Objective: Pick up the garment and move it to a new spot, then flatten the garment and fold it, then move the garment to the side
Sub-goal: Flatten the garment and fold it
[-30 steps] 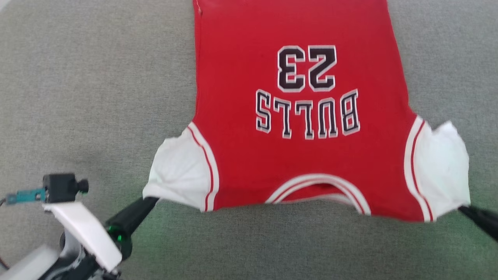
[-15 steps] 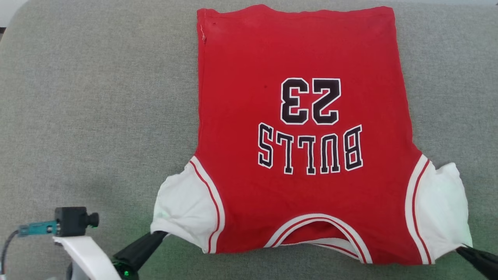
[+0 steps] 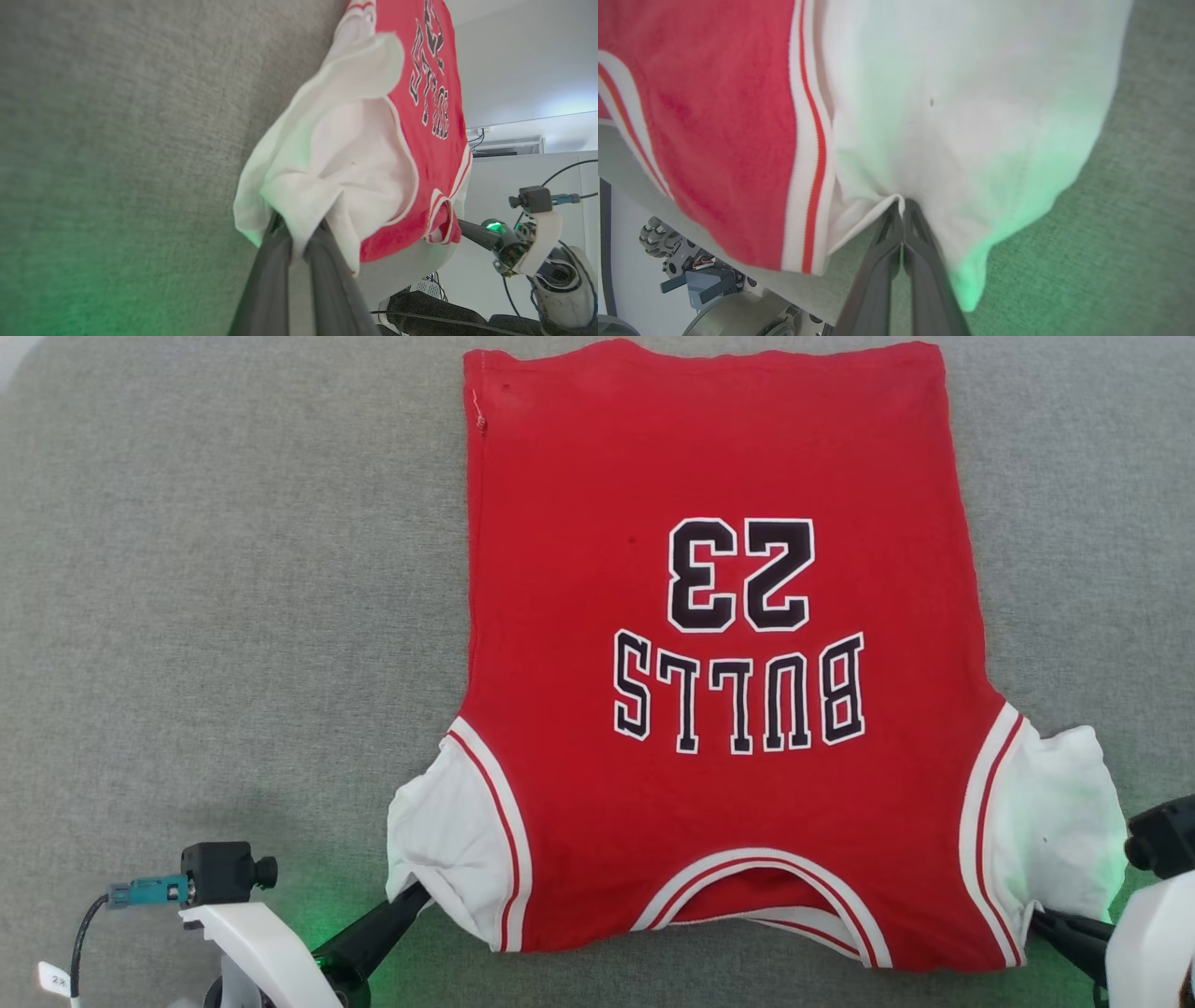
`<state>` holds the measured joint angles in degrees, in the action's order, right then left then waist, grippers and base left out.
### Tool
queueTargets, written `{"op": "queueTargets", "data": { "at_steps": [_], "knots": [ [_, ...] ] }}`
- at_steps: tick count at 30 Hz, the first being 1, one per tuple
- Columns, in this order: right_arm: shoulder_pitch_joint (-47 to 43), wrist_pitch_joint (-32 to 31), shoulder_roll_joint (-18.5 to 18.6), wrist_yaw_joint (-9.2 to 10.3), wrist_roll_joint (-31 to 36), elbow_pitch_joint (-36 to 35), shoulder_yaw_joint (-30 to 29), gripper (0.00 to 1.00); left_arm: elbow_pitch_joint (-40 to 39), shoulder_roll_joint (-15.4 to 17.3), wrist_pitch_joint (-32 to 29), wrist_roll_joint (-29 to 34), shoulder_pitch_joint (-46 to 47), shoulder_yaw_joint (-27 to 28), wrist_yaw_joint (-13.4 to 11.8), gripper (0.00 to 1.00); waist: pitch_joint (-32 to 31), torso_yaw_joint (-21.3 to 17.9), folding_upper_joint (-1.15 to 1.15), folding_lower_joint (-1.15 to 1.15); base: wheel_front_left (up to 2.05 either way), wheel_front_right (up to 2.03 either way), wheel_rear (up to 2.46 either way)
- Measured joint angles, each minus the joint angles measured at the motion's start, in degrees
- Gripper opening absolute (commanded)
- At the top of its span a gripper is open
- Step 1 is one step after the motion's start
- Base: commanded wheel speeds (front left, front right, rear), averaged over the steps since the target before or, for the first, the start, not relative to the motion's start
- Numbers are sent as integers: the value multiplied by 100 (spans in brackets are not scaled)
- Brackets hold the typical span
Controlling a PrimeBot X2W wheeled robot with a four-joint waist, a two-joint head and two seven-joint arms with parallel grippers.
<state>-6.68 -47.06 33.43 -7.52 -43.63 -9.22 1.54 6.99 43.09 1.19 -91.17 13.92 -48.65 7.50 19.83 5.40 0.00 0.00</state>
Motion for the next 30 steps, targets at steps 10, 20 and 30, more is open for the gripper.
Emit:
{"op": "queueTargets", "data": {
  "at_steps": [10,20,30],
  "knots": [
    [360,400,74,-18,227,347,531,10,364,-166,-16,47,83,26,15,0,49,-99,0,0,0,0,0],
    [316,92,407,-12,279,-811,29,100,45,-102,266,183,-42,90,7,0,34,-153,0,0,0,0,0],
    [2160,-751,816,3,-223,-1481,-1001,100,-301,-137,417,444,47,35,5,0,245,108,0,0,0,0,0]
  ]
}}
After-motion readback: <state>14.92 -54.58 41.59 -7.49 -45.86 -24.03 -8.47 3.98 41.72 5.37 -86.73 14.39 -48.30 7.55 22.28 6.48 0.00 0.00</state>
